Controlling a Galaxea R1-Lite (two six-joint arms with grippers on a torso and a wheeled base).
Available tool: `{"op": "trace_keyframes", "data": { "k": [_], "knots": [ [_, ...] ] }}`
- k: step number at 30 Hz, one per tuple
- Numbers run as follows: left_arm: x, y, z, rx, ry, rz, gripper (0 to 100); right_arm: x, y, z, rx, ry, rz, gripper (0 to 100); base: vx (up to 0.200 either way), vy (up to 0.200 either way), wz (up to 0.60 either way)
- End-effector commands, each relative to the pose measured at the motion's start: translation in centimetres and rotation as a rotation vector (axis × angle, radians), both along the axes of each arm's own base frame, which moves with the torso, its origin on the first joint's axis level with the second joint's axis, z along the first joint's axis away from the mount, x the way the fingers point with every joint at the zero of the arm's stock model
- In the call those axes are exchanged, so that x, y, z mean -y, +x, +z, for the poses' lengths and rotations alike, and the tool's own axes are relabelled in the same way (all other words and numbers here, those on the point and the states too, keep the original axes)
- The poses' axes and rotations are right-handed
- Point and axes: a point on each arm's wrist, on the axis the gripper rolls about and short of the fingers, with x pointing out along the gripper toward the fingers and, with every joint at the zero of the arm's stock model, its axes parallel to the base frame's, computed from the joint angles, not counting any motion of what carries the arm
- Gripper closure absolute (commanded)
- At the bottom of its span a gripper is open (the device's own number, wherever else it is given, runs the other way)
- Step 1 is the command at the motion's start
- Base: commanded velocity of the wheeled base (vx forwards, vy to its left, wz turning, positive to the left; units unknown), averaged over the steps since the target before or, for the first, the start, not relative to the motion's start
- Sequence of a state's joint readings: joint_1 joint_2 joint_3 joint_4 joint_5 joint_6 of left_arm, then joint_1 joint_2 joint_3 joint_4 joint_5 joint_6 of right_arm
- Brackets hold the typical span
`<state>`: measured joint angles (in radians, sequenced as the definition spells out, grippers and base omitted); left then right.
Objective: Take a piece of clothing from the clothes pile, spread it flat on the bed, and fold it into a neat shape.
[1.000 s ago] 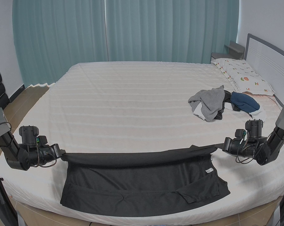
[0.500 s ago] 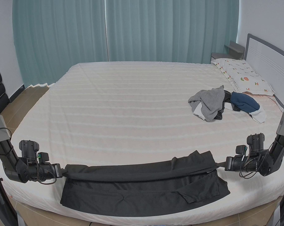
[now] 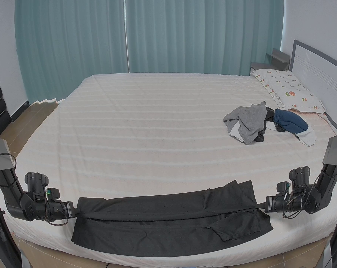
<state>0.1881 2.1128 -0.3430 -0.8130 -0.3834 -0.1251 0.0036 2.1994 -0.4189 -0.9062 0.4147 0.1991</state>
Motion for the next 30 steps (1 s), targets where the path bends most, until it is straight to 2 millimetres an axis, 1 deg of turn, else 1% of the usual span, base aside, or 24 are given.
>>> {"op": "trace_keyframes", "data": {
  "k": [1, 18, 19, 20, 21, 25, 29, 30],
  "knots": [
    [0.1, -0.1, -0.2, -0.011, -0.003, 0.0, 100, 0.0, 0.0, -0.5, -0.016, 0.001, 0.0, 100, 0.0, 0.0, 0.0],
    [0.6, -0.1, -0.8, -0.034, -0.007, -0.022, 100, -0.3, 0.4, -0.6, 0.001, 0.004, 0.007, 100, 0.0, 0.0, 0.0],
    [0.6, -0.1, -0.8, -0.036, -0.008, -0.022, 0, -0.3, 0.4, -0.7, 0.006, 0.004, 0.007, 100, 0.0, 0.0, 0.0],
    [0.6, -0.1, -0.9, -0.036, -0.008, -0.022, 0, -0.3, 0.4, -0.7, 0.011, 0.005, 0.006, 100, 0.0, 0.0, 0.0],
    [0.6, -0.1, -0.9, -0.036, -0.008, -0.022, 0, -0.3, 0.5, -0.8, 0.018, 0.006, 0.005, 0, 0.0, 0.0, 0.0],
    [0.6, -0.1, -0.8, -0.034, -0.007, -0.022, 0, -0.3, 0.6, -0.9, 0.041, 0.008, 0.001, 0, 0.0, 0.0, 0.0],
    [0.6, -0.1, -0.6, -0.028, -0.006, -0.021, 0, 0.0, 0.8, -0.3, 0.066, 0.014, -0.017, 0, 0.0, 0.0, 0.0],
    [0.5, -0.1, -0.6, -0.026, -0.007, -0.018, 0, 0.1, 0.9, 0.1, 0.078, 0.021, -0.025, 0, 0.0, 0.0, 0.0]
  ]
}}
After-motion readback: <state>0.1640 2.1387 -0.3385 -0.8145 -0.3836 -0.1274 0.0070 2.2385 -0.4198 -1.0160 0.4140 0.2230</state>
